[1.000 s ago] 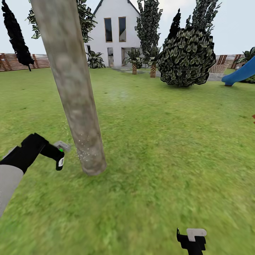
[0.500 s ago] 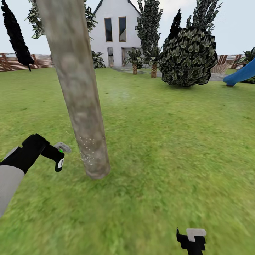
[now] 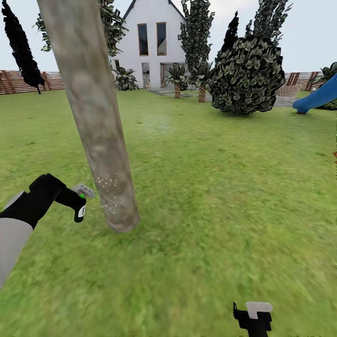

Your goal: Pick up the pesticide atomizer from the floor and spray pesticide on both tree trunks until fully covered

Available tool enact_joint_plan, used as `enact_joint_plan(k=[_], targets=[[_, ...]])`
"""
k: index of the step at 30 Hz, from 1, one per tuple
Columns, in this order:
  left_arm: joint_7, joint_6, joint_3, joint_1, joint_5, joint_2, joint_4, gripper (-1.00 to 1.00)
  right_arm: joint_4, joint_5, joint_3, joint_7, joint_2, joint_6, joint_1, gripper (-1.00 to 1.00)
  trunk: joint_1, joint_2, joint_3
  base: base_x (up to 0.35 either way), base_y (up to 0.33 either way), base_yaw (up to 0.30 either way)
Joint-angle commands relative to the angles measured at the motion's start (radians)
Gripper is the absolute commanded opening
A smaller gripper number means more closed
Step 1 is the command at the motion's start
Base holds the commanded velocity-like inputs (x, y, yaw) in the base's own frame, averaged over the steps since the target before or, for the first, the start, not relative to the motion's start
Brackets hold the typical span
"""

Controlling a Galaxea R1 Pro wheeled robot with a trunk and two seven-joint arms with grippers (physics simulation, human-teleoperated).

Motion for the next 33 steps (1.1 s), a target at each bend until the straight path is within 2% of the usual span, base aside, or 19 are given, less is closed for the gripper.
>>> enact_joint_plan(k=[1, 2, 4, 6, 12, 15, 22, 25, 28, 33], targets=[[-0.009, 0.006, -0.002, -0.001, -0.008, 0.001, -0.002, -1.00, 0.000, 0.011, -0.006, -0.005, 0.000, -0.002, -0.001, 1.00, 0.000, 0.000, -0.001, -0.102, -0.288, 0.000], [-0.009, 0.015, -0.002, -0.001, -0.008, 0.001, -0.002, -1.00, 0.000, 0.011, -0.006, -0.005, 0.000, -0.002, -0.001, 1.00, 0.000, 0.000, -0.001, -0.102, -0.289, 0.000], [-0.009, 0.090, -0.003, -0.002, -0.006, -0.001, -0.001, -1.00, 0.000, 0.011, -0.006, -0.005, 0.000, -0.002, -0.001, 1.00, 0.000, 0.000, -0.001, -0.075, -0.289, 0.000], [-0.009, 0.119, -0.003, -0.003, -0.005, -0.001, -0.002, -1.00, 0.000, 0.011, -0.006, -0.005, 0.000, -0.002, -0.001, 1.00, 0.000, 0.000, -0.001, -0.014, -0.291, 0.000], [-0.008, 0.135, 0.005, -0.004, -0.009, 0.000, -0.001, -1.00, 0.000, 0.011, -0.006, -0.005, 0.002, -0.002, -0.001, 1.00, 0.000, 0.000, -0.001, -0.001, -0.291, 0.028], [-0.007, 0.161, 0.006, -0.004, -0.008, 0.002, 0.000, -1.00, 0.000, 0.011, -0.006, -0.005, 0.002, -0.001, -0.001, 1.00, 0.000, 0.000, -0.001, 0.000, -0.291, 0.242], [-0.006, 0.165, 0.009, -0.003, -0.009, 0.005, 0.000, -1.00, 0.000, 0.011, -0.006, -0.005, 0.002, -0.002, -0.001, 1.00, 0.000, 0.000, -0.001, -0.046, -0.291, 0.270], [-0.003, 0.164, 0.011, -0.002, -0.010, 0.007, 0.007, -1.00, 0.000, 0.011, -0.006, -0.005, 0.002, -0.002, -0.001, 1.00, 0.000, 0.000, -0.001, -0.005, -0.291, 0.043], [0.000, 0.163, 0.050, -0.002, -0.010, 0.004, 0.009, -1.00, 0.000, 0.011, -0.006, -0.007, 0.001, -0.002, -0.001, 1.00, 0.000, 0.000, -0.001, 0.000, -0.291, 0.003], [0.002, 0.174, 0.055, -0.002, -0.010, 0.004, 0.009, -1.00, 0.000, 0.011, -0.006, -0.007, 0.000, -0.001, -0.001, 1.00, 0.000, 0.000, -0.001, 0.000, -0.291, 0.000]])
